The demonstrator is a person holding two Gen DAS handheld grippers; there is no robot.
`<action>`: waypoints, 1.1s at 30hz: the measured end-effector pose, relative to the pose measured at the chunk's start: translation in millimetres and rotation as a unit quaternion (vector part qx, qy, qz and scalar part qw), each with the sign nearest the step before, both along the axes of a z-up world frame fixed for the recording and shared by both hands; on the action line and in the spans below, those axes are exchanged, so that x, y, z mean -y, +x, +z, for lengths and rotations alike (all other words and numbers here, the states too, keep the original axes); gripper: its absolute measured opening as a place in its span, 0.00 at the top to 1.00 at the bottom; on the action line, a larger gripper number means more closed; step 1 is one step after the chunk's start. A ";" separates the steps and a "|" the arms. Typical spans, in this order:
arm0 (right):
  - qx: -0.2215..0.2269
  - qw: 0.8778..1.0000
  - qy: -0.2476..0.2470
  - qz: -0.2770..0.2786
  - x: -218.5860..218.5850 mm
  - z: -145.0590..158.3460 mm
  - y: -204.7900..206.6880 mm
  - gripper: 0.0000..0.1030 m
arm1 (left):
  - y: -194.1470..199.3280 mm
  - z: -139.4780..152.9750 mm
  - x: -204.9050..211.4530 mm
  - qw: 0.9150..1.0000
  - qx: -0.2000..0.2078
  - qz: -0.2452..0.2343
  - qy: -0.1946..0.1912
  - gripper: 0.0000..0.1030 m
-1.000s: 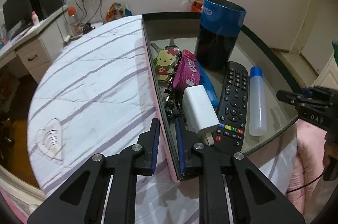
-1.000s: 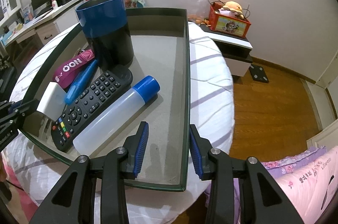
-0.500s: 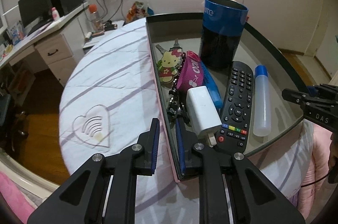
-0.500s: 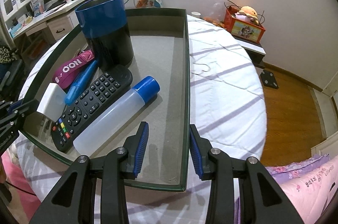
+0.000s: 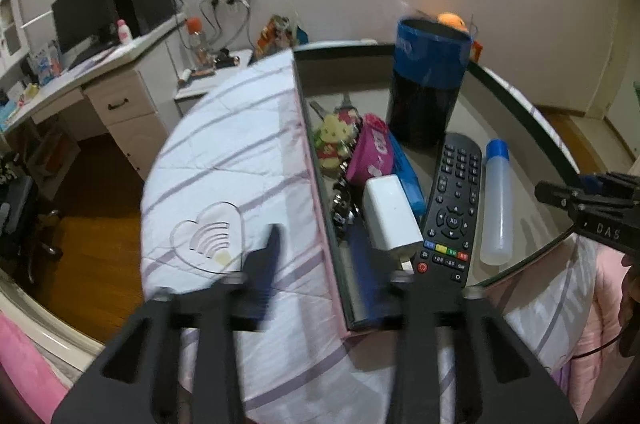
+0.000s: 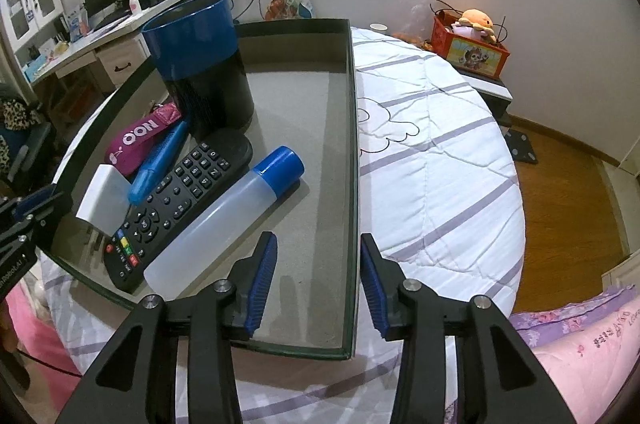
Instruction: Organize rigid objects
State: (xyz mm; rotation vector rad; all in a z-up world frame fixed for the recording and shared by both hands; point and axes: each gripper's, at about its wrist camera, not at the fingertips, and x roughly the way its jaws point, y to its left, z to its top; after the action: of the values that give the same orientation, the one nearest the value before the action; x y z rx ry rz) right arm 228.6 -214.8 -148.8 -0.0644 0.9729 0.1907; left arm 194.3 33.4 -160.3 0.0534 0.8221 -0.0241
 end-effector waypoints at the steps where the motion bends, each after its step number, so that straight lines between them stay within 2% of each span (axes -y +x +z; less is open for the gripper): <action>1: 0.001 1.000 -0.006 -0.002 -0.7 1.0 -0.9 0.45 | -4.8 4.7 -2.0 1.000 0.011 0.003 0.002 0.33; 2: 0.007 1.000 -0.014 -0.004 -0.7 2.9 -3.2 0.39 | -8.7 8.5 -3.4 1.000 0.022 0.003 0.002 0.31; 5: 0.008 1.000 -0.009 0.001 3.7 8.4 -10.1 0.31 | -20.4 21.2 -6.4 0.999 0.040 0.003 -0.004 0.23; 6: 0.010 1.000 -0.010 0.000 5.2 10.4 -12.6 0.26 | -24.3 25.4 -6.7 0.999 0.047 0.006 -0.002 0.16; 7: 0.016 1.000 -0.015 -0.001 6.1 13.5 -16.2 0.24 | -30.4 31.8 -7.5 0.998 0.061 0.013 0.003 0.08; 10: 0.030 0.999 -0.014 0.002 8.5 24.1 -27.2 0.24 | -43.1 44.8 -8.6 0.996 0.085 0.020 0.005 0.03; 15: 0.066 0.998 -0.003 0.013 4.6 47.0 -48.5 0.23 | -57.7 61.0 -4.8 0.994 0.108 0.023 0.007 0.01; 20: 0.114 0.992 0.019 0.045 -6.5 72.3 -75.8 0.20 | -76.9 75.2 7.2 0.991 0.125 0.022 0.030 0.00; 22: 0.138 0.988 0.032 0.057 -9.8 81.6 -88.1 0.16 | -86.0 81.5 12.0 0.990 0.138 0.021 0.038 0.00; 24: 0.158 0.985 0.041 0.063 -11.9 89.6 -99.6 0.00 | -96.5 88.5 14.7 0.988 0.152 0.021 0.037 0.00; 26: 0.185 0.979 0.048 0.064 -12.1 98.9 -113.0 0.00 | -107.4 95.3 15.4 0.985 0.166 0.022 0.032 0.00; 33: 0.234 0.968 0.070 0.060 -11.0 117.0 -141.6 0.00 | -147.4 119.9 17.0 0.973 0.229 0.031 0.015 0.00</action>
State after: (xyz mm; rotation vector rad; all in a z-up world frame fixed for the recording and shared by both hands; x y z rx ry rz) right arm 87.0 -203.8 -31.9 -0.0361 0.4832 0.3386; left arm 46.9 16.3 -40.4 0.0581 0.3625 0.0583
